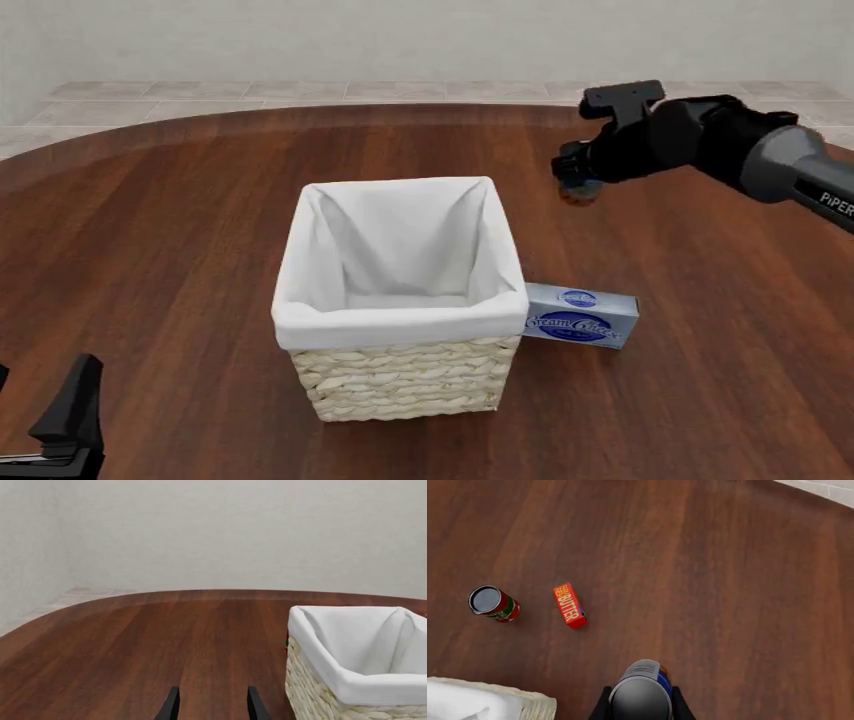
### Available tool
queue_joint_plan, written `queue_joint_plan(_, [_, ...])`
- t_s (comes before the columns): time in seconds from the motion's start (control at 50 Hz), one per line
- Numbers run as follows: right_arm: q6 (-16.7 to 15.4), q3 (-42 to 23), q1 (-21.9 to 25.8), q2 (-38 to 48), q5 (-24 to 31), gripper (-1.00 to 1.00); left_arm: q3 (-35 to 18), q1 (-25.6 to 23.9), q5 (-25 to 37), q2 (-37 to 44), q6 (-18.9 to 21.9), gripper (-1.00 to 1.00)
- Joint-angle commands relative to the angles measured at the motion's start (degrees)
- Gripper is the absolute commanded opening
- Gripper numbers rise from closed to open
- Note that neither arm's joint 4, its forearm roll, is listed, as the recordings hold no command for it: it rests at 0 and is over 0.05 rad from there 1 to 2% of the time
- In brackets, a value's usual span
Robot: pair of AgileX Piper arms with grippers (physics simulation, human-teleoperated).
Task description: Pick up the alphabet soup and put it in the basket.
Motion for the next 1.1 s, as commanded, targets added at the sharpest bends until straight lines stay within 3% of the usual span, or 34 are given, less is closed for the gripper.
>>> queue_joint_plan(0.02, [0.3, -5.9, 0.1, -1.0, 4.2, -1.00, 0.0, 0.1, -0.1, 0.0, -0.1, 1.00])
queue_joint_plan(0.32, [-2.6, -13.7, -0.7, -1.7, 9.8, -1.00, 0.0, 0.0, -0.1, 0.0, -0.2, 1.00])
queue_joint_plan(0.62, [-3.5, -20.8, 0.3, -2.3, 14.3, -1.00, 0.0, 0.0, -0.3, 0.0, -0.3, 1.00])
queue_joint_plan(1.1, [-4.9, -29.7, 6.0, -4.0, 20.7, -1.00, 0.0, -0.6, -0.2, 0.0, 0.1, 1.00])
